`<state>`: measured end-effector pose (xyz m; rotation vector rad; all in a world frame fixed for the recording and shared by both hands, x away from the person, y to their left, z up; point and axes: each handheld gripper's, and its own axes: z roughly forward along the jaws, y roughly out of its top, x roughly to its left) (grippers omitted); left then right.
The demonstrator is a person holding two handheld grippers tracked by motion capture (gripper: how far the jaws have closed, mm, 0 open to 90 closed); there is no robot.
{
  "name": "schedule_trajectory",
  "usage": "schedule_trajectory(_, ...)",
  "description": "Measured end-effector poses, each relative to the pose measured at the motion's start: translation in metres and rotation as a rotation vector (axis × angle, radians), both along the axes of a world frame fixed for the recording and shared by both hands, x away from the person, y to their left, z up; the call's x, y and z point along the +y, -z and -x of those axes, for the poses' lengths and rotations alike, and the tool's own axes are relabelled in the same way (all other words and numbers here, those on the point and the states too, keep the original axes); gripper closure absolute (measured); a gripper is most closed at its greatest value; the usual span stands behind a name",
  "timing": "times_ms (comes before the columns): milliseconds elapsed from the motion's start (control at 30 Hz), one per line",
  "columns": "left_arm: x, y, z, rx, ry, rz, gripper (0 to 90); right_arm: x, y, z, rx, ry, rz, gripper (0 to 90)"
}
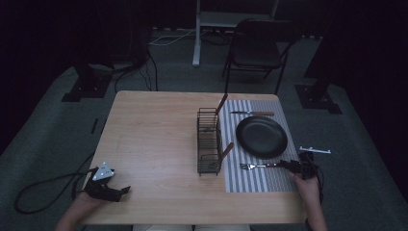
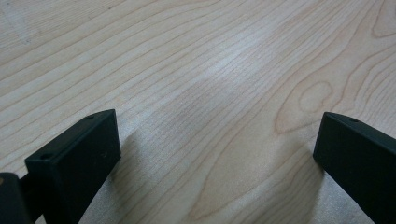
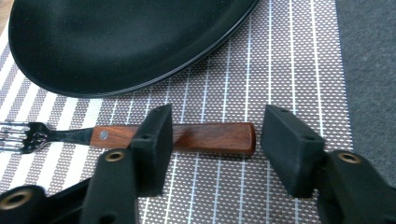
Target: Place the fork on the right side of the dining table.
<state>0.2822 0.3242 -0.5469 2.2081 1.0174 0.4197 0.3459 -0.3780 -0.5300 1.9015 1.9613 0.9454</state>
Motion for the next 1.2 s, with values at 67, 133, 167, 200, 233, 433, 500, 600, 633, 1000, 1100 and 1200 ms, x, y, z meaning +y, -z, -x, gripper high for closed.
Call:
schedule_trajectory(67, 0.0, 0.0, 0.0, 0.0, 0.0, 0.0, 0.6, 0.002, -0.001, 0.001, -0.002, 0.008, 0.02, 38.8)
schedule_trajectory(133, 0.0, 0.0, 0.0, 0.0, 0.0, 0.0, 0.5, 0.005, -0.004, 0.002, -0.023, 0.019, 0.033, 34.6)
schedule_trajectory(167, 0.0, 0.0, 0.0, 0.0, 0.0, 0.0, 0.5, 0.006, -0.006, 0.003, -0.031, 0.021, 0.027, 32.0)
schedule_trajectory(200, 0.0, 0.0, 0.0, 0.0, 0.0, 0.0, 0.6, 0.007, -0.008, 0.005, -0.042, 0.018, 0.026, 29.4)
schedule_trajectory(233, 0.0, 0.0, 0.0, 0.0, 0.0, 0.0, 0.5, 0.009, -0.01, 0.007, -0.054, 0.011, 0.027, 28.4)
schedule_trajectory(433, 0.0, 0.0, 0.0, 0.0, 0.0, 0.0, 0.6, 0.023, -0.012, 0.022, -0.088, -0.043, 0.035, 16.1)
schedule_trajectory(500, 0.0, 0.0, 0.0, 0.0, 0.0, 0.0, 0.6, 0.029, -0.011, 0.027, -0.086, -0.068, 0.037, 16.1)
schedule_trajectory(600, 0.0, 0.0, 0.0, 0.0, 0.0, 0.0, 0.5, 0.037, -0.006, 0.032, -0.074, -0.111, 0.049, 15.6)
schedule_trajectory(633, 0.0, 0.0, 0.0, -0.001, 0.001, -0.001, 0.6, 0.04, -0.004, 0.035, -0.076, -0.116, 0.062, 13.5)
schedule_trajectory(1000, 0.0, 0.0, 0.0, 0.0, 0.0, 0.001, 0.6, 0.054, 0.01, 0.058, -0.108, -0.041, 0.114, 12.4)
schedule_trajectory(1100, 0.0, 0.0, 0.0, 0.0, 0.0, 0.001, 0.5, 0.057, 0.014, 0.065, -0.129, -0.008, 0.096, 11.3)
schedule_trajectory(1200, 0.0, 0.0, 0.0, 0.0, 0.0, 0.0, 0.6, 0.06, 0.015, 0.068, -0.133, -0.008, 0.112, 11.3)
